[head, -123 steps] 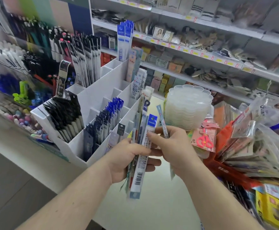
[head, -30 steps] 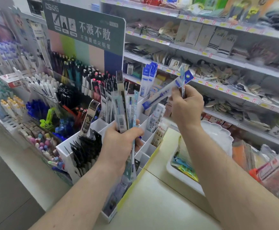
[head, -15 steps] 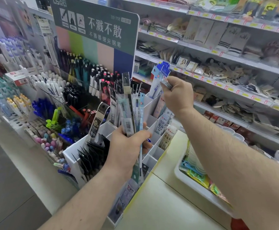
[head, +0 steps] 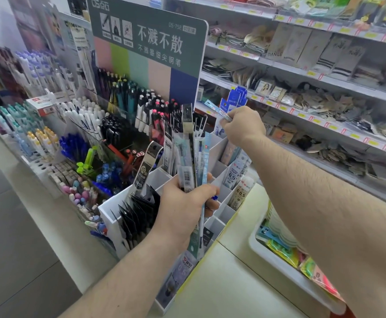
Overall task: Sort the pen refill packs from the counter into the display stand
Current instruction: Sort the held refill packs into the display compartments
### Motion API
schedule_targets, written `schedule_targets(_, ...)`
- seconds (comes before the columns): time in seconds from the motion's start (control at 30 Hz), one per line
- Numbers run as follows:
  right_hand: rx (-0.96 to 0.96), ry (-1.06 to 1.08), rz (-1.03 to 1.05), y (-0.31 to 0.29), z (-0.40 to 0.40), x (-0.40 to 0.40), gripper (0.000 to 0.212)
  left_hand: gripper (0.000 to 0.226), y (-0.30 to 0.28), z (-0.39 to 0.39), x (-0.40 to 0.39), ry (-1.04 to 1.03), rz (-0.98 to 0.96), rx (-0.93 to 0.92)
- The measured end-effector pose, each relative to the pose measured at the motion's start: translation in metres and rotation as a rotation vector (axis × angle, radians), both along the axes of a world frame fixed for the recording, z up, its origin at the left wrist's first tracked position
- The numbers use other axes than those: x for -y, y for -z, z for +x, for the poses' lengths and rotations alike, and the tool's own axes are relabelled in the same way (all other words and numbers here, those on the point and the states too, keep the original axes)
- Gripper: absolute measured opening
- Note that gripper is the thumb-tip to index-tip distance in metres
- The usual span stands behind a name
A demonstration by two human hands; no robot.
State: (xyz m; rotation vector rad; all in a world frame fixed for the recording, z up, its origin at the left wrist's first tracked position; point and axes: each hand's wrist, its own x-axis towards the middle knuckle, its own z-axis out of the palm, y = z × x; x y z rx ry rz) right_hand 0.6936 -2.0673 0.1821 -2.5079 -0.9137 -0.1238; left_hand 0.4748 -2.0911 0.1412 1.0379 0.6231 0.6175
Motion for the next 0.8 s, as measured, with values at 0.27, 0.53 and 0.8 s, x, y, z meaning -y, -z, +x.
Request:
schedule_targets(0.27, -0.252, 0.048, 0.406, -0.007, -0.018, 0.036, 0.025, 0.026, 0.006, 0.001, 0.002, 0.000, 0.040, -0.012)
schedule_targets(0.53, -1.347, -0.148, 0.719, 0.015, -0.075, 0.107, 0.035, 0.016, 0.011, 0.007, 0.017, 0.124, 0.008, -0.017)
schedule_targets(0.8, -1.188, -0.035, 0.819, 0.034, -0.123, 0.161, 0.033, 0.012, 0.026, 0.000, 0.038, 0.398, -0.098, 0.044)
